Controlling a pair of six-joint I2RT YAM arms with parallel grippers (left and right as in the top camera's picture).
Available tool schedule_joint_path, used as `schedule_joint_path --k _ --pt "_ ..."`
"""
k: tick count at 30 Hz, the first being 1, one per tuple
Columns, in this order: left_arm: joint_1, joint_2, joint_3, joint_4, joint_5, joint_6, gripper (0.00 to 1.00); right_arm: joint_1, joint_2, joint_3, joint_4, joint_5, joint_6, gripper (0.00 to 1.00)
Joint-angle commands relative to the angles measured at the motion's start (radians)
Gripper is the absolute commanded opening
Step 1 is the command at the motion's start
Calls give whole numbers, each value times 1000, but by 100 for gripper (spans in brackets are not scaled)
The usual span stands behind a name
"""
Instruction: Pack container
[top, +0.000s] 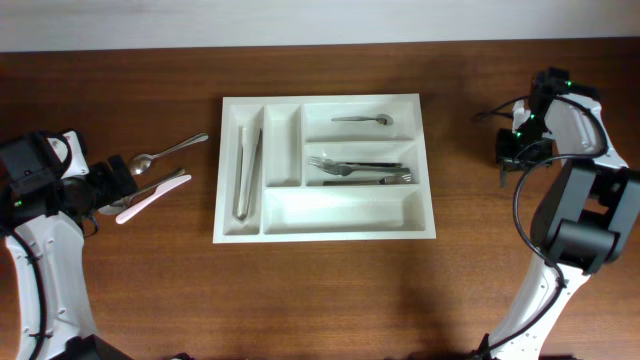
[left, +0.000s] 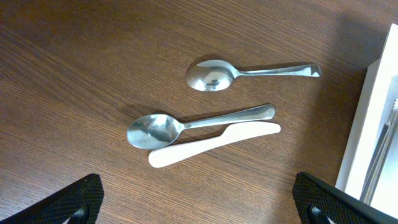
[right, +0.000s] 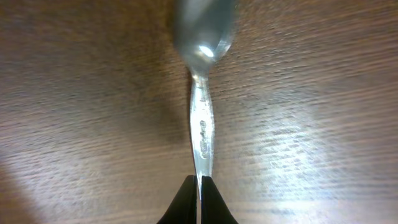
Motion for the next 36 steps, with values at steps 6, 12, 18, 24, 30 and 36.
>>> schedule_joint_path --k 6,12,18,24,30,36 --pt "3 5 16 2 17 -10 99 0 -73 27 3 -32 -10 4" --pt "3 5 16 3 17 -10 99 -1 -71 27 30 -32 -17 49" --pt "3 5 16 2 17 -10 99 -1 -71 27 127 -55 -74 56" --pt "3 5 16 2 17 -10 99 -1 -60 27 196 -54 -73 56" --pt "3 5 16 2 17 -10 99 -1 -25 27 234 -54 -72 56" --pt "3 5 16 2 17 -10 99 -1 -3 27 264 -55 -46 56"
